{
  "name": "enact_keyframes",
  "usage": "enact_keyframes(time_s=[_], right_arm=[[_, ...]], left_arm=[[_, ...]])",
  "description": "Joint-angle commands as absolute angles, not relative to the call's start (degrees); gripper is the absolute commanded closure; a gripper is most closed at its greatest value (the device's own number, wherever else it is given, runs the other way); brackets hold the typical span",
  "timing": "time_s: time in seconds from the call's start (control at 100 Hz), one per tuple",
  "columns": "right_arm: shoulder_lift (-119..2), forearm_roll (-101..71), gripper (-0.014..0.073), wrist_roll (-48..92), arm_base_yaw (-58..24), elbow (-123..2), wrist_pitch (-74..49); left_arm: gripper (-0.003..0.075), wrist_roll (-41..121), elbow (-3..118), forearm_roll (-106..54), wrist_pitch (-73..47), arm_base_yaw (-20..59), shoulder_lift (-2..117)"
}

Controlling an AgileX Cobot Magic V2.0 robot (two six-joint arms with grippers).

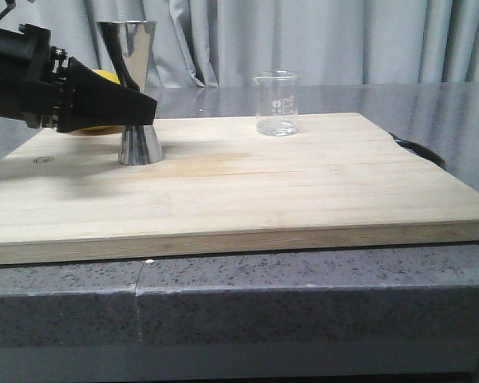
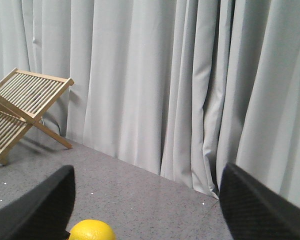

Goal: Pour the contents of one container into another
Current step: 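Lower the held jigger onto the board beside the lemon with the left gripper, then open the left gripper and withdraw it from the jigger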

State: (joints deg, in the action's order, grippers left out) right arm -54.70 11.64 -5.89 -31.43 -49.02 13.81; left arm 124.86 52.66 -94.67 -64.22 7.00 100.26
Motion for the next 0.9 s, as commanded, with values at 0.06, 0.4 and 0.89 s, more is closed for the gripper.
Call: enact_keyframes(time_s=[0.06,0.4,0.89], right_arm=[[-53.52,11.63,0.0060,-5.99,-31.54,-50.56,18.16],[-53.52,11.63,0.0060,-5.99,-31.54,-50.56,18.16],[-53.52,11.63,0.0060,-5.75,-31.54,-50.56,17.20]], left_arm=[[0.0411,124.08,53.88,-97.38,-68.55,7.42,98.02],[0.0192,123.19,53.88,-97.56,-68.10,6.81,97.31],[0.0194,99.89,53.88,-77.75,-66.92,-1.30,84.13]])
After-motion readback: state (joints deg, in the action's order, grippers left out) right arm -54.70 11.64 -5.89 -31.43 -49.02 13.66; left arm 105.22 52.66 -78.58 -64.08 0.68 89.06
